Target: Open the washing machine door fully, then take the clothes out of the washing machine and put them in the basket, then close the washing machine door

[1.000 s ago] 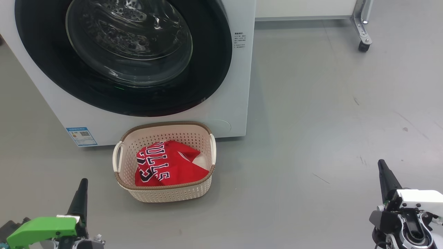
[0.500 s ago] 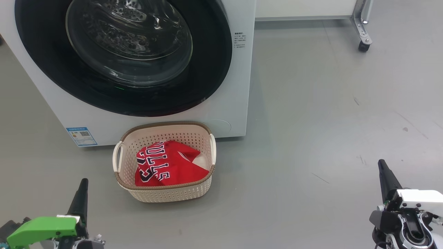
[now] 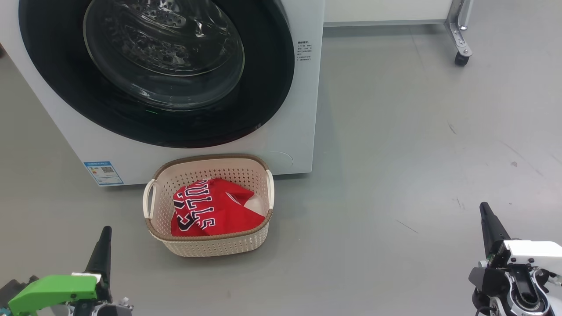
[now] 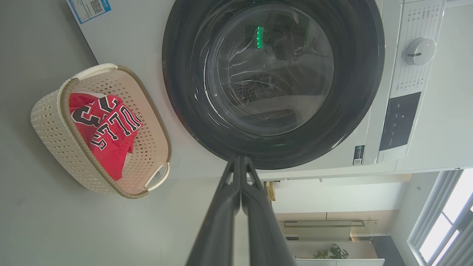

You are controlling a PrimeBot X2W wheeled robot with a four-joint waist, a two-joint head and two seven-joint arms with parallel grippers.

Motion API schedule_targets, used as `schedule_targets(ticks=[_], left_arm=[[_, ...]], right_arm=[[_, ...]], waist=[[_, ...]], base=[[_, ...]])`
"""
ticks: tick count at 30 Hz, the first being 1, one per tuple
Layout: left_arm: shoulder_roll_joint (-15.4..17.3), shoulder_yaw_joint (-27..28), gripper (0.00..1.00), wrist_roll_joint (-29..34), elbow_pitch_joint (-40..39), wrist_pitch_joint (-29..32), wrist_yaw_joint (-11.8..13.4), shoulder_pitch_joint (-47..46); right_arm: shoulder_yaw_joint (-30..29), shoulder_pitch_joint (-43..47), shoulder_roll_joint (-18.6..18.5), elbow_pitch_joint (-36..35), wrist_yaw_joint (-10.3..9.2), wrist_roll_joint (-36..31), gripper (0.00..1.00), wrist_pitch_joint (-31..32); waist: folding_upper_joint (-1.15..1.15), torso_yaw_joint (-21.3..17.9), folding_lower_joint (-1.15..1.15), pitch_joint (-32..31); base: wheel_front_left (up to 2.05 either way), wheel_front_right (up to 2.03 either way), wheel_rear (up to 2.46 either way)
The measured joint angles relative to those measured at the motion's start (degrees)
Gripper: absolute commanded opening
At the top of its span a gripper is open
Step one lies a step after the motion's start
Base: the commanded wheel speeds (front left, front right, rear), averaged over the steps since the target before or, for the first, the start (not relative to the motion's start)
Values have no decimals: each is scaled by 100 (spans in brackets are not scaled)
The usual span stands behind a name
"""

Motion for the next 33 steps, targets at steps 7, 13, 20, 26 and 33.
schedule_targets(ticks=[7,13,20,26,33], left_arm=[[-1,5,0,0,-1,1,0,-1],[-4,10,0,0,-2,1,0,-1],[-10,13,0,0,-3,15,0,-1],[-12,18,0,1,-5,16,-1,-2],[-13,21,0,1,-8,16,-1,-2]], right_arm=[[-4,0,1,-1,0,0,0,1],[-7,0,4,-2,0,-1,0,42],[-9,0,13,-3,0,-1,0,42],[-10,0,19,-4,0,-1,0,42],[-12,0,20,-5,0,-1,0,42]], waist=[[0,0,0,0],[0,0,0,0],[0,1,0,1],[0,1,0,1],[0,1,0,1]], base=[[0,0,0],[0,0,0],[0,0,0],[0,0,0],[0,0,0]])
